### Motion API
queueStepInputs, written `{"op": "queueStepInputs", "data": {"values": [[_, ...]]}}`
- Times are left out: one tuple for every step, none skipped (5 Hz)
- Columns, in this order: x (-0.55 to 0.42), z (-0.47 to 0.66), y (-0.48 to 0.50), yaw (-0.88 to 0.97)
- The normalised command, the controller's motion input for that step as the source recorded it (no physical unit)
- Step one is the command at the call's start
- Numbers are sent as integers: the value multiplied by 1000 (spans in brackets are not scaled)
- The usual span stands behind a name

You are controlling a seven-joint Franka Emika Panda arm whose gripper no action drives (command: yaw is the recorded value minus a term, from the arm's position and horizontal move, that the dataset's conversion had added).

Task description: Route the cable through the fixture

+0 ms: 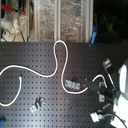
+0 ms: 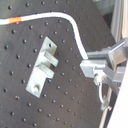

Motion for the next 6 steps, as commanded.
{"op": "queueStepInputs", "data": {"values": [[8,70,345,300],[28,-5,454,57],[-43,5,359,206],[-110,4,305,314],[-143,4,284,354],[-114,100,145,631]]}}
